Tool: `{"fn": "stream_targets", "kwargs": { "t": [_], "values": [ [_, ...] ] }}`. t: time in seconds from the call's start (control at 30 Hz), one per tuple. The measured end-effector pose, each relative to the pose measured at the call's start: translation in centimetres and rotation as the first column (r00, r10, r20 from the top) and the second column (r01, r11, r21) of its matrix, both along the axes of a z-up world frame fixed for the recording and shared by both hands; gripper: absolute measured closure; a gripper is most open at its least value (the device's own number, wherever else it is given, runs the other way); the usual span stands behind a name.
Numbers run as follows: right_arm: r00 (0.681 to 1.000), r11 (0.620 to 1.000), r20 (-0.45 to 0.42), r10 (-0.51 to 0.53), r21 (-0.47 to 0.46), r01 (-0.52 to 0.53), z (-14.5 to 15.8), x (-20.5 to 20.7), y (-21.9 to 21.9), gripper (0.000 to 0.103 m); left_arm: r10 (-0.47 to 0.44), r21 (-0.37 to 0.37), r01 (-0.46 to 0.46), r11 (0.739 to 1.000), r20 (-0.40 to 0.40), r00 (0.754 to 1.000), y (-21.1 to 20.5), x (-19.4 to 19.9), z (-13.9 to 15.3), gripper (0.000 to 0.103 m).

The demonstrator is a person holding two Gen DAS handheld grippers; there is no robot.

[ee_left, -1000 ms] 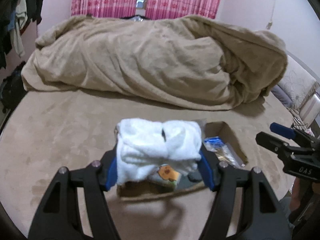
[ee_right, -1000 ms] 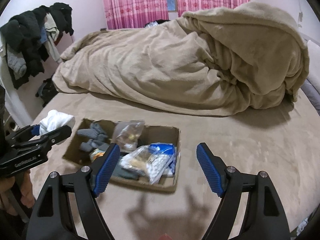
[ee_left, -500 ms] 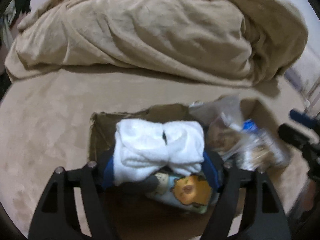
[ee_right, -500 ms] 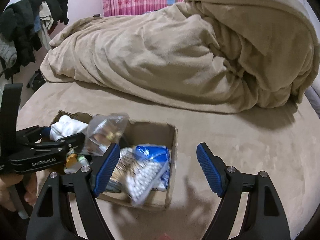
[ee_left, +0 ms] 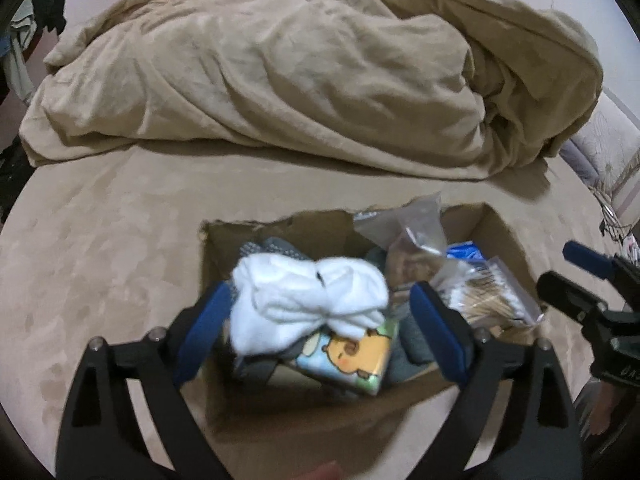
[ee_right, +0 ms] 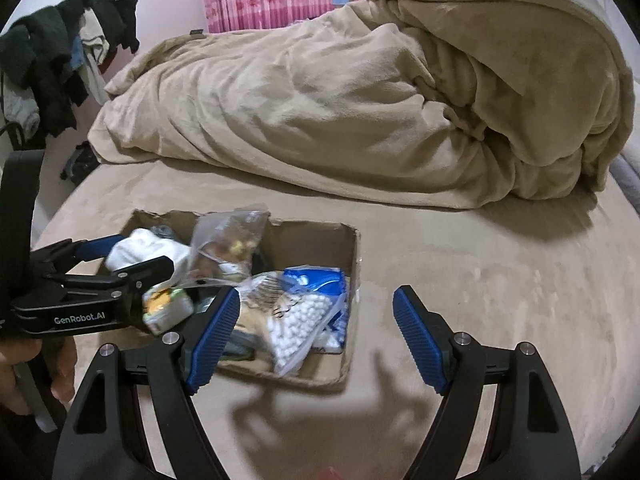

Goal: Organize objects
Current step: 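Lower the socks into the box and open the left tool, then withdraw the left tool from the box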

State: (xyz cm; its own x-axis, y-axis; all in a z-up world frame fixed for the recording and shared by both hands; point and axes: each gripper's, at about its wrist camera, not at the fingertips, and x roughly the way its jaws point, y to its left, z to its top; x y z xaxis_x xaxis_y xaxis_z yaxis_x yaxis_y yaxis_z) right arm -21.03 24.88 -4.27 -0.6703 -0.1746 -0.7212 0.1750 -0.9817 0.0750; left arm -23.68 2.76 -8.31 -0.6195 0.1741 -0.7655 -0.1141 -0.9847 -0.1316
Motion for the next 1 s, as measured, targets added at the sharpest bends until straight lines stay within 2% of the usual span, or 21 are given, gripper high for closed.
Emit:
{"fn": "stream_targets", "kwargs": {
  "t": [0.27, 0.53, 0.63, 0.9, 1.0],
  "values": [
    [1.0, 0.999, 0.008, -0.011, -0.035, 0.012, 1.5, 2.1, 0.1, 0.021, 0.027, 0.021, -0.027, 0.999, -0.02, 0.999, -0.8, 4.1, 3.1, 0.01],
    [1.0, 0.999, -0.01, 0.011, -0.034, -0.011, 4.1, 5.4, -0.7, 0.021, 0.054, 0.016, -0.053, 0.998, -0.079, 0.995, -1.8, 10.2, 7.3, 0.01],
    [1.0, 0.999, -0.022, 0.019, -0.037, -0.02, 5.1, 7.1, -1.0, 0.021, 0.055, 0.043, -0.051, 0.998, -0.092, 0.994, -1.8, 12.3, 8.5, 0.01],
    [0.997, 0.997, -0.042, 0.059, -0.038, -0.06, 6.8, 11.5, -2.4, 0.021, 0.063, 0.066, -0.058, 0.996, -0.088, 0.994, -2.1, 17.1, 9.6, 0.01],
    [0.997, 0.997, -0.046, 0.067, -0.038, -0.069, 7.1, 13.1, -2.8, 0.021, 0.061, 0.028, -0.059, 0.998, -0.085, 0.994, -2.2, 18.2, 9.4, 0.01]
  ]
}}
